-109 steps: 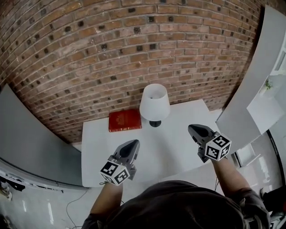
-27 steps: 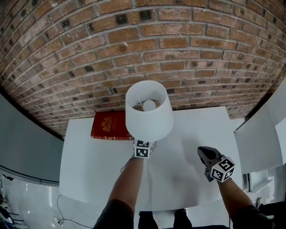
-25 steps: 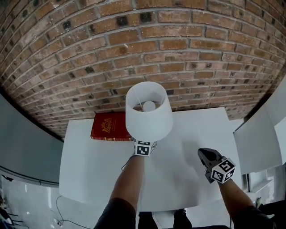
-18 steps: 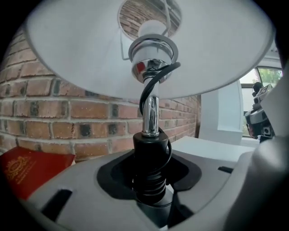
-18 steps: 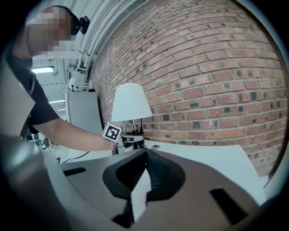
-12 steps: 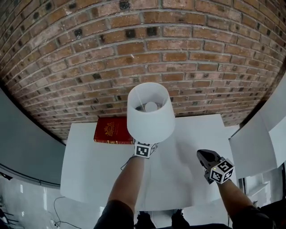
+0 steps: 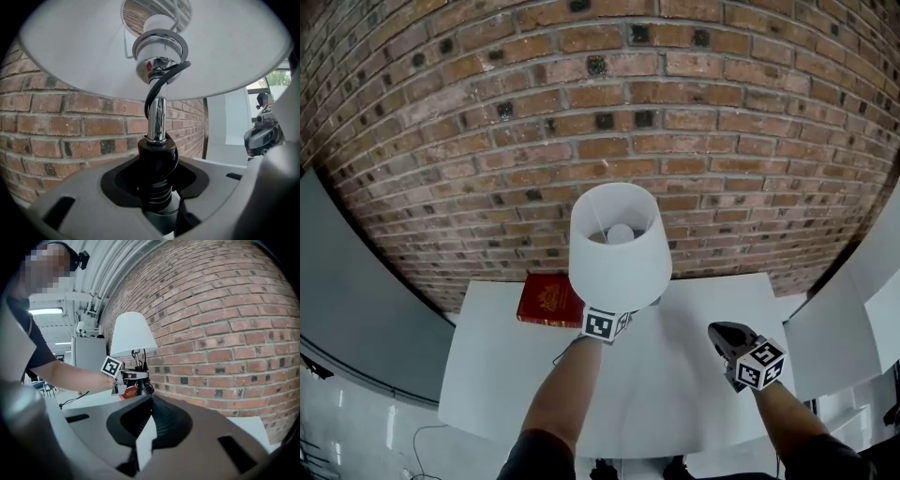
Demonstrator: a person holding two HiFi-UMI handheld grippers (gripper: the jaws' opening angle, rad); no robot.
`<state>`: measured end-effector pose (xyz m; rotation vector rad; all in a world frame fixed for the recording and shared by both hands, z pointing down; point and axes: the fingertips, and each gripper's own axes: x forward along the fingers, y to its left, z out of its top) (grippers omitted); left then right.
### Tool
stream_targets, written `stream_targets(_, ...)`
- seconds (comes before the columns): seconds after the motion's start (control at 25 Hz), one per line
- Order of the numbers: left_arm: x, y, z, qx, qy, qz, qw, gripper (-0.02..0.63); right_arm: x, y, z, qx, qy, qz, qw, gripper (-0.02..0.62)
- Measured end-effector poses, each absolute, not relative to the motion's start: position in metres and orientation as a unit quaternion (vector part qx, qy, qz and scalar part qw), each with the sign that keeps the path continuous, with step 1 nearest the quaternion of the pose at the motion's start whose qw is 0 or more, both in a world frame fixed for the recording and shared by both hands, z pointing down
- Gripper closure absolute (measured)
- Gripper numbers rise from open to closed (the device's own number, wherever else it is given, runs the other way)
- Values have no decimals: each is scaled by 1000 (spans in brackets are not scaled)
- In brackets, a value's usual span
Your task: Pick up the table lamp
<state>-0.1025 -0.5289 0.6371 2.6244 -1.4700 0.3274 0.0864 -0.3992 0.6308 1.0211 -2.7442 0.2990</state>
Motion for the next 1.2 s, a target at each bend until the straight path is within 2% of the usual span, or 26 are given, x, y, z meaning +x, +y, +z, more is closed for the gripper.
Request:
stream_targets(0.68,-118,-521,538,871,-470,121,74,442,56,-423,551,323,-938,97,85,601)
stream_targets(1.2,-117,-519,454,879,-461,111,54,442,49,-440,491,331,-936,79,92,601)
